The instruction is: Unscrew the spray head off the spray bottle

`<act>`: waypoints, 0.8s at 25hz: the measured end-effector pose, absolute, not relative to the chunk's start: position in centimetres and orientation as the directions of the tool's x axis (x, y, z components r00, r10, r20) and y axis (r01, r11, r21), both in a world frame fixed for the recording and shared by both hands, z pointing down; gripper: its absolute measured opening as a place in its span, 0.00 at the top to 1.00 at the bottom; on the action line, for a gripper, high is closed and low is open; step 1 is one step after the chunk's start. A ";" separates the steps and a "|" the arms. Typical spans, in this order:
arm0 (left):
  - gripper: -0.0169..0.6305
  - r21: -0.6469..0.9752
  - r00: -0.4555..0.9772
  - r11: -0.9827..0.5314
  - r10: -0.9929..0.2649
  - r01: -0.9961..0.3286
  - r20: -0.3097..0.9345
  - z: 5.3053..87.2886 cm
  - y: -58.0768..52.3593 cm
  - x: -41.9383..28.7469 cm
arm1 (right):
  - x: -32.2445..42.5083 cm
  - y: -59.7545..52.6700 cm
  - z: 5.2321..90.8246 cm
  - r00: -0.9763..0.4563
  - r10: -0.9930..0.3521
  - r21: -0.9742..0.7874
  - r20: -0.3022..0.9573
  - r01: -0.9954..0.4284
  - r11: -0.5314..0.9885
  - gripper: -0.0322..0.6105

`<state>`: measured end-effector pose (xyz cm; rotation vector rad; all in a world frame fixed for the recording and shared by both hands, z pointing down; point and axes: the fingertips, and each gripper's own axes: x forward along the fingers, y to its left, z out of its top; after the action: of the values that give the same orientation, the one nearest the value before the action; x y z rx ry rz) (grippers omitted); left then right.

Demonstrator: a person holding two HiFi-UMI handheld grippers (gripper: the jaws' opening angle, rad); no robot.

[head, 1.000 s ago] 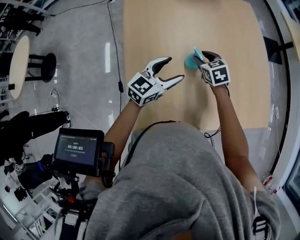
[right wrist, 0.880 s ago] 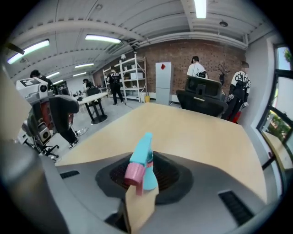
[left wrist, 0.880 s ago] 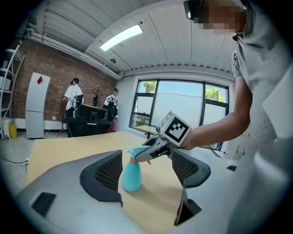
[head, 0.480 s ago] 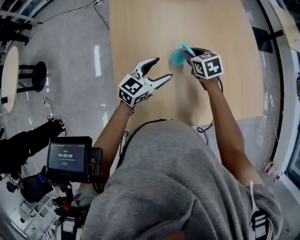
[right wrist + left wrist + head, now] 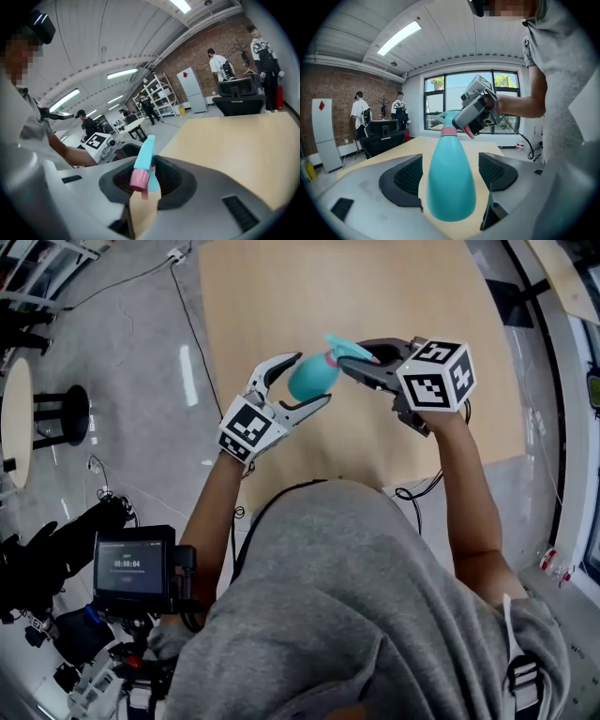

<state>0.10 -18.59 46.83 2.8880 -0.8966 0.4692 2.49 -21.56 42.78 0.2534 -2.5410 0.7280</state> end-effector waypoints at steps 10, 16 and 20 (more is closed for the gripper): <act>0.39 0.289 0.954 -0.931 -0.146 -0.222 0.261 44.4 -10.5 3.2 | -0.6 -13.6 38.0 -0.901 0.254 -0.505 0.352 0.046 0.862 0.82; 0.43 0.619 0.988 -0.774 -0.059 -0.135 0.142 44.4 -7.4 5.0 | 0.1 -11.1 39.3 -0.886 0.344 -0.620 0.310 0.086 0.780 0.82; 0.43 0.640 0.972 -0.736 -0.114 -0.221 0.205 45.7 -7.2 5.2 | 0.9 -11.3 39.9 -0.915 0.261 -0.543 0.307 0.057 0.838 0.82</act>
<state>5.17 -7.23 45.72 2.4027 -0.2334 0.1974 0.86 -11.28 39.94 -0.2379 -2.6458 0.7650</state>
